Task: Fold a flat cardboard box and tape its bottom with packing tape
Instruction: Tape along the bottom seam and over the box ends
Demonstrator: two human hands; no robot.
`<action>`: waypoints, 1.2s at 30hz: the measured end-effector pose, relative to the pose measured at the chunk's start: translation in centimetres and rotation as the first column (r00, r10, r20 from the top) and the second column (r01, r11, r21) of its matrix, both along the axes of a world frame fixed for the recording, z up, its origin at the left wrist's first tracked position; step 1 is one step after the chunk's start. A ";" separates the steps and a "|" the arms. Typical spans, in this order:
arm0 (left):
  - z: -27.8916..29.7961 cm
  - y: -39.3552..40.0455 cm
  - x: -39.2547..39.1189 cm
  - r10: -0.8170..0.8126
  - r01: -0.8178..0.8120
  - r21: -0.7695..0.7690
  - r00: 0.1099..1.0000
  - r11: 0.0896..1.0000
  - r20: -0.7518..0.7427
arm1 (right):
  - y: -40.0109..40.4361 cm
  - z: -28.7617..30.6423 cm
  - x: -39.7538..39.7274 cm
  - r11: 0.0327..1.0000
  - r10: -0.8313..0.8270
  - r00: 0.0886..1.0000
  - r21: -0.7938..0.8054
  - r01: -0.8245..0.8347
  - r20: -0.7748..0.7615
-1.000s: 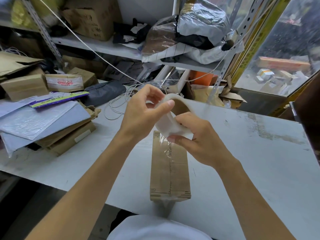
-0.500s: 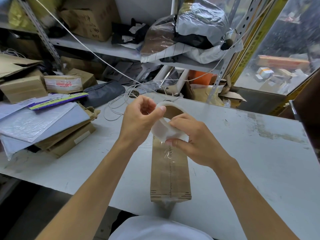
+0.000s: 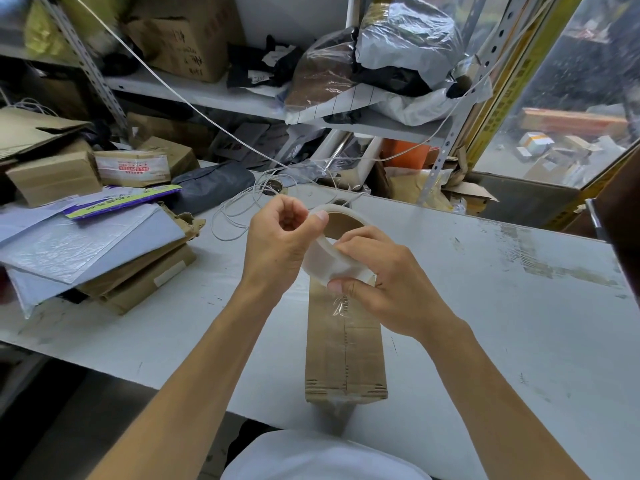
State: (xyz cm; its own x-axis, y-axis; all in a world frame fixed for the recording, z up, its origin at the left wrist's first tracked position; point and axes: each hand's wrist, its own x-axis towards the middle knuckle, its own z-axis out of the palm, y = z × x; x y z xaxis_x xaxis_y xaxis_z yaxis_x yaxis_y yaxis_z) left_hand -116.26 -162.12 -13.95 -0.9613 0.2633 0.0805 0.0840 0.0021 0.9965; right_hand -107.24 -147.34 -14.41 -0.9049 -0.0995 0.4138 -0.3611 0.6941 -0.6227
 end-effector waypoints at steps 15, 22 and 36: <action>1.0 0.2 0.1 0.014 -0.014 0.015 1.000 1.000 -0.022 | -0.6 -0.5 -0.5 0.999 -0.036 0.996 -0.036 0.033 -0.083; -0.3 -0.1 0.0 -0.021 0.019 -0.073 0.999 0.997 -0.031 | 0.2 -0.9 -0.8 0.997 -0.034 0.997 0.071 0.039 -0.069; -0.5 -0.4 0.7 0.051 -0.057 -0.074 0.996 0.996 -0.070 | 0.2 -1.1 -0.1 0.998 -0.005 0.995 0.064 0.011 -0.097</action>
